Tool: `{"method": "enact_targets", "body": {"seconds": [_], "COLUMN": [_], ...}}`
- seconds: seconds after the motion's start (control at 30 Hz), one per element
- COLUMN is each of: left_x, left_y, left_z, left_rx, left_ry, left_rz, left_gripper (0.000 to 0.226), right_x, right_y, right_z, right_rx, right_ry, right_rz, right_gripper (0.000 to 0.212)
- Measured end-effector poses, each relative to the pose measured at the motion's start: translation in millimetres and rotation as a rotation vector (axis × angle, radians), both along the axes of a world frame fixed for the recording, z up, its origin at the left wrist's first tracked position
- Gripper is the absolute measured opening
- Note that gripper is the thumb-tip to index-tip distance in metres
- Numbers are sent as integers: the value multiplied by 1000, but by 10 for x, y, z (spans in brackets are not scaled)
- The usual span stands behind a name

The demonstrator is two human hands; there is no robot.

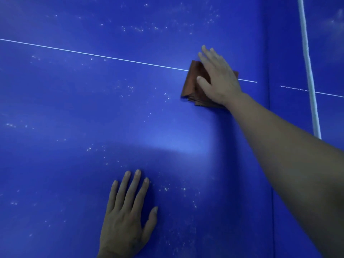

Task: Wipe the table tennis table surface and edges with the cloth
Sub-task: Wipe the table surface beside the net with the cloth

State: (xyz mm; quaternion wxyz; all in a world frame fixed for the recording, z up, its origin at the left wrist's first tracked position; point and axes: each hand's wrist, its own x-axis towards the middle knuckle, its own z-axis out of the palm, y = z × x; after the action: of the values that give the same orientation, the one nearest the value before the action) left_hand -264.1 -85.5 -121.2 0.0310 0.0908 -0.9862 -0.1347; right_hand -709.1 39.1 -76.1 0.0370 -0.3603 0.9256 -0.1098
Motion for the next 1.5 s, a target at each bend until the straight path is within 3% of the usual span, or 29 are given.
{"method": "enact_targets", "body": {"seconds": [0.13,0.3,0.4,0.73,0.83,0.97,1.07,1.37,1.5], "left_x": [1,5,-1,-12,1,7,-2,4,-2], "left_y": [-4,2,1,4,4,12,10,7,11], "left_z": [-2,-16,-11,14,31,20,2,38,39], "left_rx": [5,15,8,17,20,12,5,11,14], "left_ry": [-1,7,-2,9,3,5,9,12,9], "left_rz": [4,6,9,6,11,13,14,22,25], "left_gripper": [74,72,72,72,72,72,72,71,70], "right_x": [-5,68,115,1432,1210,488,431,2123,1971], "right_y": [149,213,217,644,642,412,313,585,636], "right_z": [-73,-255,-289,-316,-311,-255,-306,-303,-317], "right_rx": [146,25,60,68,87,137,147,52,49], "right_ry": [17,79,53,95,90,36,52,63,78], "right_rz": [212,12,-78,102,126,-88,-150,34,120], "right_gripper": [60,75,81,77,76,76,77,75,75]}}
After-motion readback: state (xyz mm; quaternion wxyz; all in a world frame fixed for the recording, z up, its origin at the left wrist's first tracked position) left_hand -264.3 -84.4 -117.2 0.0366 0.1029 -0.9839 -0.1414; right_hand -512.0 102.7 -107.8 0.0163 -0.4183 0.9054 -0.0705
